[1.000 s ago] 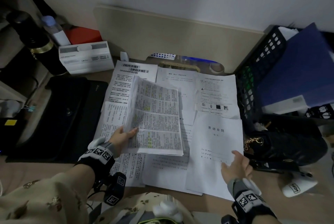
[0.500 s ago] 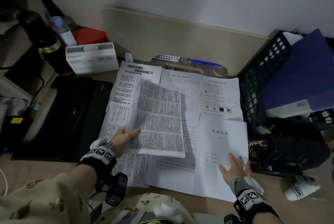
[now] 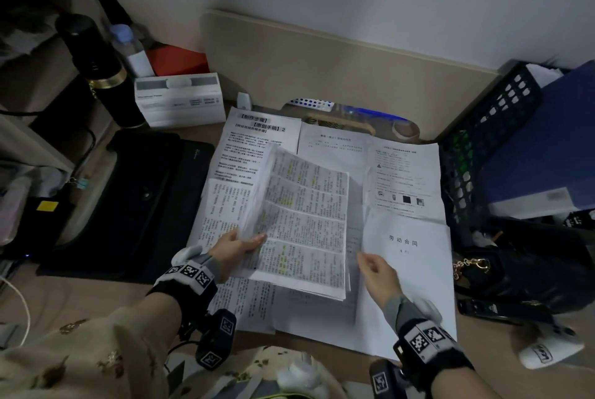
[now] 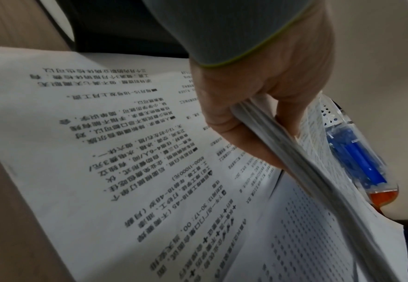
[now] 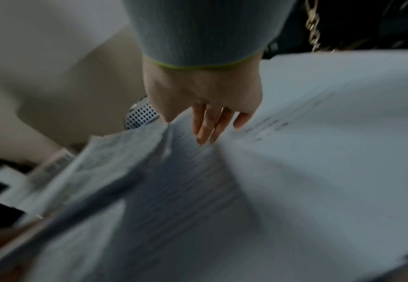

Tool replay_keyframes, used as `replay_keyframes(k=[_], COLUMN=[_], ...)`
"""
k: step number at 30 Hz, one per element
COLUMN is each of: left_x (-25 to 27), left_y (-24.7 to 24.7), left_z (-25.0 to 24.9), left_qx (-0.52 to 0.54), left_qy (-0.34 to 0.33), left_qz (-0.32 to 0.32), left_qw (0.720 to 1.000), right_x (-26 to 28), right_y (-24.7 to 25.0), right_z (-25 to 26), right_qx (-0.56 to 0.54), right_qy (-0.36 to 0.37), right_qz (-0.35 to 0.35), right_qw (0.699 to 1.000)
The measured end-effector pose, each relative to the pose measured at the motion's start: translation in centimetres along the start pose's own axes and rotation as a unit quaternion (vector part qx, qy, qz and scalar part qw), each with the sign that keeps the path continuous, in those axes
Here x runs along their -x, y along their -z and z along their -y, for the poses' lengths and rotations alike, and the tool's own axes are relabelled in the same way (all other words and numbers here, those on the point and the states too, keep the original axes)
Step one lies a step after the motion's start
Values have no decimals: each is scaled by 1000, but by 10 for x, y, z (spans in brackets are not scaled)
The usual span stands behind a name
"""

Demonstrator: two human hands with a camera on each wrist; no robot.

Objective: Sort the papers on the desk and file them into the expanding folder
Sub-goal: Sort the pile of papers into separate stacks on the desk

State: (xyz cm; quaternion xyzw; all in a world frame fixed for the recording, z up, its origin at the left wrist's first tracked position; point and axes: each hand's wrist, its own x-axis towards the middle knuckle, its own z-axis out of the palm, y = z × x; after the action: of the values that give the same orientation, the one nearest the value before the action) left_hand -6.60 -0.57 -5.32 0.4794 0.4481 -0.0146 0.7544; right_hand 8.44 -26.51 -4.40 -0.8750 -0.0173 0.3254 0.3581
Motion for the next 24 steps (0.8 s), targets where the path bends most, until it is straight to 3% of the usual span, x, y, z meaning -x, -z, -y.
replay_keyframes(k=[2, 7, 13, 19, 24], left_x=[2, 9, 10, 5, 4], left_y=[-1, -1, 0, 7, 5], left_z=[0, 0, 2, -2, 0], left_qx=[-11, -35, -64, -38, -63], left_qy=[10, 22, 21, 74, 61], left_qz=[11, 34, 52, 27, 6], left_qw=[1000, 999, 996, 996, 996], right_x=[0, -9, -13, -9, -7], right_y=[-11, -23, -32, -35, -38], right_z=[14, 18, 19, 17, 13], right_qx=[-56, -126, -44, 18, 45], right_qy=[3, -46, -54, -69, -39], right_qz=[40, 27, -14, -21, -40], right_qw=[998, 991, 997, 997, 997])
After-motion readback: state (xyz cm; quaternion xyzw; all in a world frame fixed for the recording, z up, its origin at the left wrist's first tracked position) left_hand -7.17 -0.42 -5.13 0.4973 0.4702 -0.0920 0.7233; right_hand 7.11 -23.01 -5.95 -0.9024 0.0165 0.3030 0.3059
